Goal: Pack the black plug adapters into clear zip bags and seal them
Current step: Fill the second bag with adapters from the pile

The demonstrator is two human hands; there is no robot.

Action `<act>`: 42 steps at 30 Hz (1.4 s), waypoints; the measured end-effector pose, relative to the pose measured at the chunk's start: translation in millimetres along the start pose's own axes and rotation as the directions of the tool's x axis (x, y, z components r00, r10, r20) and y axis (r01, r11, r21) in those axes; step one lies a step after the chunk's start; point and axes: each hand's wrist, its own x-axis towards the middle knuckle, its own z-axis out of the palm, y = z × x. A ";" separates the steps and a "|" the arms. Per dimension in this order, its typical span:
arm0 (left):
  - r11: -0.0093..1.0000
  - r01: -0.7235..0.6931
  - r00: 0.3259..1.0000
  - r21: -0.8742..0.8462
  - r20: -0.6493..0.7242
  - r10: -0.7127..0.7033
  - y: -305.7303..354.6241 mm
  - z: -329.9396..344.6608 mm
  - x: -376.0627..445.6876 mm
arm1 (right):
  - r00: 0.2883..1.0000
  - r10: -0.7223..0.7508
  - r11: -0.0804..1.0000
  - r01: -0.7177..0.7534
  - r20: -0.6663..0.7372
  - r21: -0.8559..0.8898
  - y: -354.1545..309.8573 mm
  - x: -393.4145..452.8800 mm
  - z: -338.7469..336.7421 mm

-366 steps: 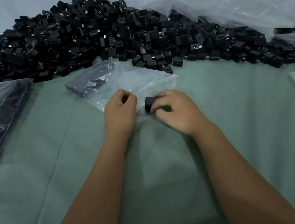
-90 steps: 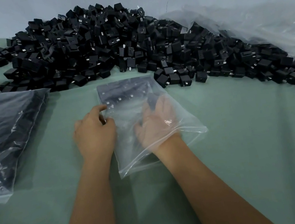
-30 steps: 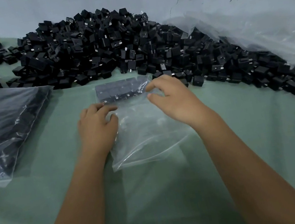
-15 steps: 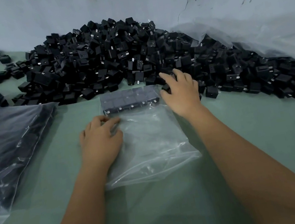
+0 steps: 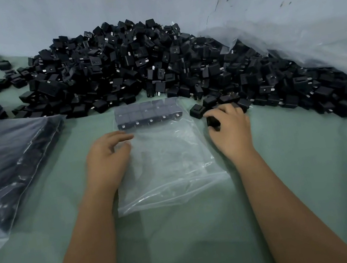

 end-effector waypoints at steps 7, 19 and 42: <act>0.971 -0.238 0.959 -0.025 0.152 0.239 30.9 -0.5 -47.4 | 0.981 0.190 0.942 -0.174 -0.029 0.288 -10.6 -29.8 -12.8; 0.993 -0.046 0.892 -0.105 0.444 0.088 31.2 4.1 -62.8 | 0.904 -0.330 0.802 0.421 -0.274 0.423 -100.4 -108.5 -44.3; 0.844 -0.004 0.956 -0.537 0.246 0.160 34.9 -7.8 -59.9 | 0.936 -0.308 0.950 0.296 0.171 0.094 -107.6 -111.6 -29.1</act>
